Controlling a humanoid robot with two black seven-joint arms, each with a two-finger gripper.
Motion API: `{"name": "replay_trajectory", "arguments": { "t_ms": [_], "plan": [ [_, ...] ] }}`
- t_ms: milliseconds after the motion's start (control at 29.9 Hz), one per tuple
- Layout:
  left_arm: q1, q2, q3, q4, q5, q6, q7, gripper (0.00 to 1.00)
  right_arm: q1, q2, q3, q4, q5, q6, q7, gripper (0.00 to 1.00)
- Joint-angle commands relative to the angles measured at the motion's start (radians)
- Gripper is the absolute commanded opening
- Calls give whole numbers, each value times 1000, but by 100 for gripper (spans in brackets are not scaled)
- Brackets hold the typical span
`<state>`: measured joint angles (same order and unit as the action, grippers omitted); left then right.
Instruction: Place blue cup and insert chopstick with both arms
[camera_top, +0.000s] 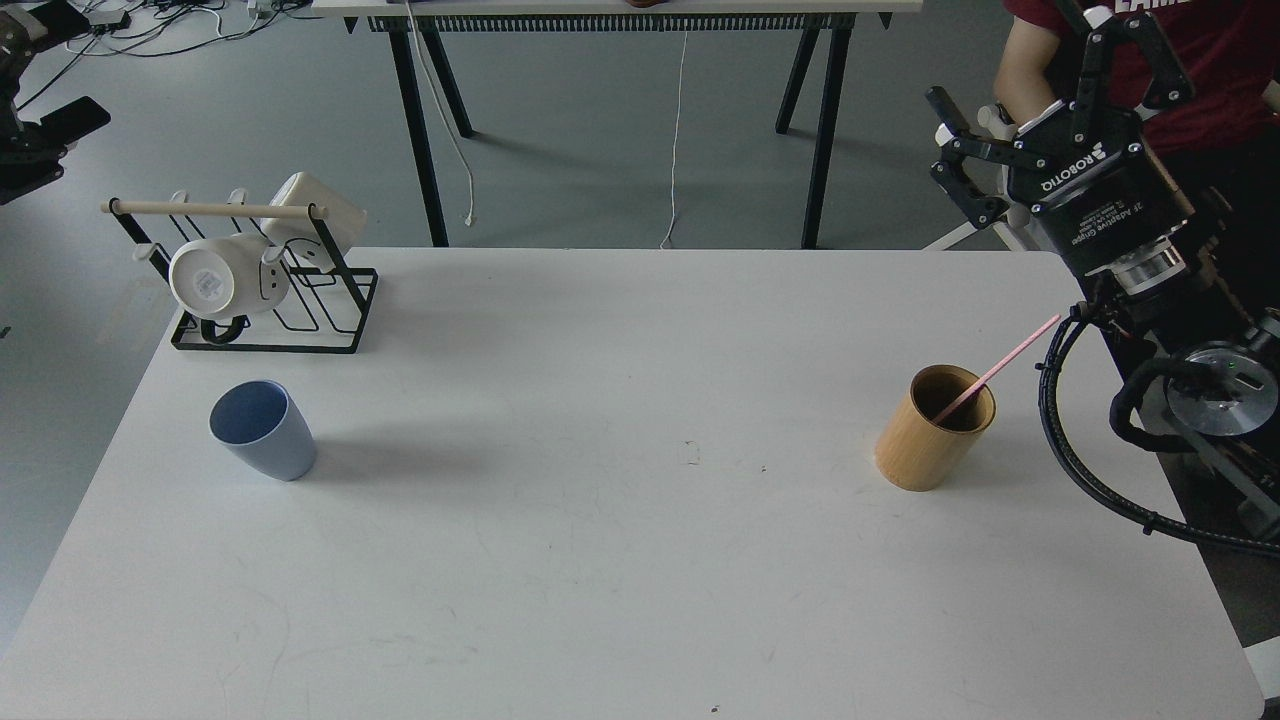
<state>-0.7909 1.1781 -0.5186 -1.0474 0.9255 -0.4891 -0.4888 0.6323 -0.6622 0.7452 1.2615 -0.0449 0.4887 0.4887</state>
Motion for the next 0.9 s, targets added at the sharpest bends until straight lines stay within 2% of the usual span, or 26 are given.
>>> {"name": "replay_trajectory", "arguments": {
  "t_ms": [0, 234, 434, 869],
  "plan": [
    [10, -1, 37, 4, 283, 0, 0, 100, -11, 1, -4, -2, 0, 0, 0, 97],
    [-4, -41, 232, 93, 426, 58, 0, 100, -17, 1, -4, -4, -1, 0, 0, 97],
    [1, -113, 239, 194, 585, 83, 0, 100, -22, 1, -7, -5, -4, 0, 0, 97],
    [10, -218, 259, 231, 630, 84, 0, 100, -60, 0, -3, -4, -4, 0, 0, 97]
  ]
}}
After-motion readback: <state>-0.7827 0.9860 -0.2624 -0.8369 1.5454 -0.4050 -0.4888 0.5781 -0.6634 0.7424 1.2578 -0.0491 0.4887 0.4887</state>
